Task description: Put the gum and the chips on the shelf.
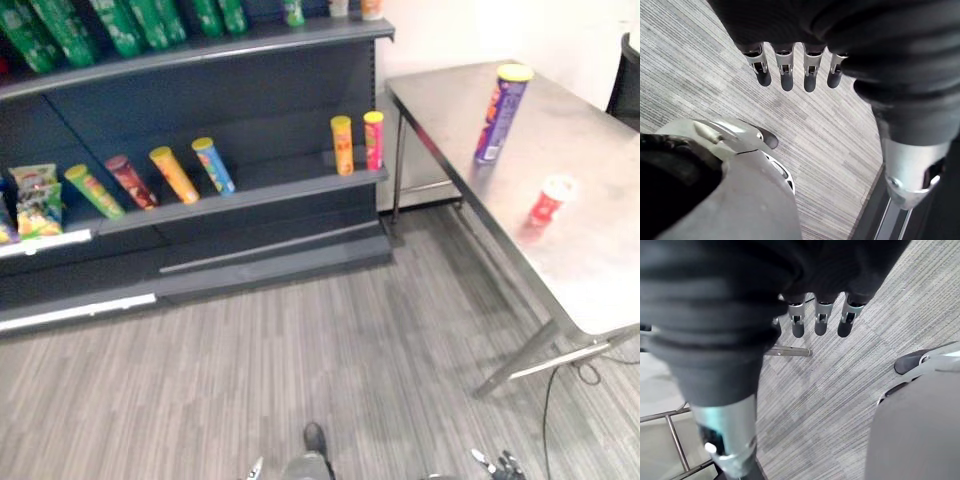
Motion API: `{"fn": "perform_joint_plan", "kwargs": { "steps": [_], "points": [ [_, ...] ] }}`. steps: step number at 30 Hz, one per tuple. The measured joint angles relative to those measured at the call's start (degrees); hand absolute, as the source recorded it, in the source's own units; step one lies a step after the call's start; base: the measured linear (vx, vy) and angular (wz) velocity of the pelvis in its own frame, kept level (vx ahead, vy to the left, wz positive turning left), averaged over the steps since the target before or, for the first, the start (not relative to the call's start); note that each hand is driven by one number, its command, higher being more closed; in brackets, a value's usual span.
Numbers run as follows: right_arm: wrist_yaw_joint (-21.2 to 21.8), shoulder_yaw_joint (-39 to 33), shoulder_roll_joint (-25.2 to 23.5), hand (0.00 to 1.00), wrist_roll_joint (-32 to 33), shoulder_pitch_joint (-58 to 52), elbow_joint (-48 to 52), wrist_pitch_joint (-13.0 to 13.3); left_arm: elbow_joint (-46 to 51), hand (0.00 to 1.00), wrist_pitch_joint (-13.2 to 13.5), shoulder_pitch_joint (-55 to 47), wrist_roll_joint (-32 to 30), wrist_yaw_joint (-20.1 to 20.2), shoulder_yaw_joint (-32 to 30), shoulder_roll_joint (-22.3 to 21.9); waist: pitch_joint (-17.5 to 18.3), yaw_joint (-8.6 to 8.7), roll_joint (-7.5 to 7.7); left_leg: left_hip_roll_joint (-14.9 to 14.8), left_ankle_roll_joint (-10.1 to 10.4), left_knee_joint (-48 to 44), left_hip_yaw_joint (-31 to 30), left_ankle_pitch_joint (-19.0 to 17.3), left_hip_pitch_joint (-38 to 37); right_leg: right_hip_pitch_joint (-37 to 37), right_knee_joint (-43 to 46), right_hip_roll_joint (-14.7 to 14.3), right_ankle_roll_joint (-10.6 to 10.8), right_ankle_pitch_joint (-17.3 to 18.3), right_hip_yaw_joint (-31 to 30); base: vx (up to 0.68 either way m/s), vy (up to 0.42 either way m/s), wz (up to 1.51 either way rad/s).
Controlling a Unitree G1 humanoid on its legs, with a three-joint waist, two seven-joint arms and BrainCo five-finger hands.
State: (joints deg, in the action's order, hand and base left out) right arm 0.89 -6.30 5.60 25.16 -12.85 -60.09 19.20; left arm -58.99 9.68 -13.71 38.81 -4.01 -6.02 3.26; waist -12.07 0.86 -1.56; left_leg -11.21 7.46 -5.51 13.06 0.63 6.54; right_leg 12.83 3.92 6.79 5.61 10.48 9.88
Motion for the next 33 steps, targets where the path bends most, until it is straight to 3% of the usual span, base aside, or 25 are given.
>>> {"fn": "perform_joint_plan", "kwargs": {
  "steps": [2,3,4,7,8,10,12,13,15,17,20,21,22,25,26,29,32,33],
  "points": [
    [1.0,0.5,-1.5,0.00,-0.2,0.4,-1.1,0.2,0.0,0.00,-0.1,0.0,1.1,0.0,1.0,1.8,0.2,-0.76,2.35,2.1,-0.5,-2.4,1.6,-0.1,-0.2,0.7,-0.1,2.5,-0.1,0.9,-1.3,0.29,0.232,-0.30],
    [1.1,0.6,-2.5,0.00,-0.5,1.0,-1.1,0.3,0.2,0.00,-0.2,0.4,1.0,0.1,1.2,2.8,0.2,-1.23,3.97,3.5,-1.9,-2.9,2.4,-1.1,-0.5,0.6,0.2,4.1,-0.1,0.9,-2.0,0.30,0.207,-0.21],
    [1.0,0.6,-3.4,0.00,-0.6,1.6,-1.3,0.4,0.1,0.00,-0.3,0.4,1.0,0.1,1.2,3.4,0.5,-1.12,4.94,5.0,-3.1,-3.0,2.7,-1.8,-0.9,0.6,0.6,5.5,1.6,-0.4,-2.4,0.29,0.201,-0.11],
    [0.5,-0.2,-3.6,0.00,-0.4,1.8,-1.3,1.1,-0.3,0.00,-0.4,0.5,0.8,-0.3,1.6,3.2,0.8,-0.99,4.85,7.6,-5.6,-3.9,3.1,-4.4,-3.2,0.3,5.4,8.1,3.0,-1.7,-2.8,0.27,0.199,0.04],
    [0.2,-0.5,-3.6,0.00,-0.4,1.8,-1.3,1.1,-0.4,0.00,-0.4,0.6,0.3,-0.6,1.8,3.1,0.8,-0.97,4.73,8.1,-5.5,-3.7,3.4,-5.0,-3.9,-0.1,7.4,8.6,3.0,-1.7,-3.0,0.22,0.180,-0.06],
    [-0.7,-0.7,-3.0,0.00,-0.3,1.5,-1.0,1.2,-1.7,0.00,-0.4,0.6,-2.5,-1.3,3.1,3.1,1.7,-0.81,4.11,9.7,-6.6,-1.2,3.9,-6.0,-7.1,-7.3,23.6,11.2,2.2,-3.2,-4.5,0.24,0.197,-0.05],
    [-1.2,-1.6,-2.5,0.00,-0.3,0.9,-0.3,1.4,-2.1,0.00,-0.6,0.8,-4.1,-1.4,3.6,3.3,1.8,0.19,2.96,10.6,-7.9,0.8,3.9,-7.1,-10.4,-13.4,37.5,13.4,0.5,-8.2,-4.3,0.21,0.138,0.06],
    [-1.4,-2.0,-2.9,0.00,0.0,0.7,0.3,1.5,-2.2,0.00,-0.9,0.7,-4.2,-1.5,3.6,3.5,1.6,0.52,2.98,10.8,-8.2,1.3,3.9,-7.8,-12.1,-15.8,43.2,13.7,0.2,-7.1,-3.9,0.22,0.093,-0.01],
    [-1.5,-1.8,-3.0,0.00,0.2,0.4,1.3,1.7,-2.1,0.00,-1.3,0.7,-5.6,-2.1,3.6,3.6,1.5,0.65,2.95,10.3,-8.6,1.9,4.2,-8.9,-15.4,-19.1,49.1,13.3,-1.4,-1.2,0.3,0.24,0.038,-0.12],
    [-1.5,-1.5,-2.7,0.00,0.0,0.4,1.3,2.4,-2.2,0.00,-1.5,0.7,-5.9,-2.3,4.0,3.5,1.5,0.75,2.53,8.6,-7.6,2.7,5.8,-9.6,-18.7,-21.6,44.5,10.8,-2.8,3.1,8.6,0.33,-0.035,-0.22],
    [-1.6,-0.5,-2.7,0.00,-0.2,0.4,2.5,2.7,-2.1,0.00,-1.5,0.5,-5.9,-2.3,4.0,3.6,1.4,0.66,2.52,6.7,-6.1,3.7,7.7,-10.1,-20.5,-22.6,28.2,6.9,-1.9,1.2,15.9,0.30,-0.102,-0.29],
    [-1.5,0.2,-3.0,0.00,-0.4,-0.2,3.3,3.0,-1.6,0.00,-1.3,0.2,-5.9,-2.2,3.4,4.1,1.5,0.42,4.02,7.8,-5.2,4.2,8.7,-10.4,-21.4,-22.6,19.3,6.3,-6.8,-6.6,18.9,0.35,-0.128,-0.48],
    [-1.2,0.1,-2.3,0.00,-0.4,0.8,3.2,3.2,-2.0,0.00,-1.5,0.7,-6.0,-2.4,3.5,3.4,1.4,0.53,2.54,6.4,-4.1,4.5,10.0,-10.9,-22.2,-21.6,18.3,4.9,-9.3,-6.0,20.1,0.33,-0.121,-0.55],
    [-0.6,0.0,-0.4,0.00,-0.4,1.9,3.1,3.9,-2.0,0.00,-0.9,0.6,-6.2,-2.3,4.1,1.4,0.9,0.76,-0.36,4.9,-2.6,5.4,13.1,-10.2,-23.2,-21.2,15.8,1.5,-9.4,-6.0,19.5,0.21,-0.074,-0.40],
    [-0.5,0.0,-0.2,0.00,-0.4,2.0,3.0,4.0,-2.0,0.00,-0.8,0.6,-6.2,-2.3,4.1,1.2,0.8,0.77,-0.64,4.6,-2.4,5.4,13.1,-10.2,-23.5,-20.8,15.3,1.1,-9.4,-6.0,19.6,0.14,-0.046,-0.14],
    [-0.5,0.8,0.0,0.00,-0.4,2.3,3.0,4.0,-1.9,0.00,-0.3,0.7,-6.3,-2.3,4.6,1.1,0.8,0.62,-0.47,3.6,-1.5,4.9,13.4,-9.6,-24.1,-17.4,10.0,-1.0,-9.3,-6.0,20.1,0.00,-0.046,0.05],
    [-1.1,1.8,-0.5,0.00,-0.2,3.6,3.0,3.9,-1.4,0.00,-0.5,0.7,-6.3,-2.3,4.5,1.6,0.9,0.46,0.20,3.0,-1.4,2.2,15.4,-9.6,-23.4,-15.7,5.0,-2.1,-7.6,-6.7,20.1,-0.10,0.005,-0.07],
    [-1.1,1.9,-1.0,0.00,0.0,3.7,3.0,3.9,-1.4,0.00,-0.5,0.6,-6.3,-2.3,4.5,1.8,0.9,0.41,0.94,2.8,-1.3,1.2,16.2,-9.7,-22.9,-15.5,4.0,-2.3,-7.6,-6.7,20.1,-0.09,0.011,-0.28]
  ]
}}
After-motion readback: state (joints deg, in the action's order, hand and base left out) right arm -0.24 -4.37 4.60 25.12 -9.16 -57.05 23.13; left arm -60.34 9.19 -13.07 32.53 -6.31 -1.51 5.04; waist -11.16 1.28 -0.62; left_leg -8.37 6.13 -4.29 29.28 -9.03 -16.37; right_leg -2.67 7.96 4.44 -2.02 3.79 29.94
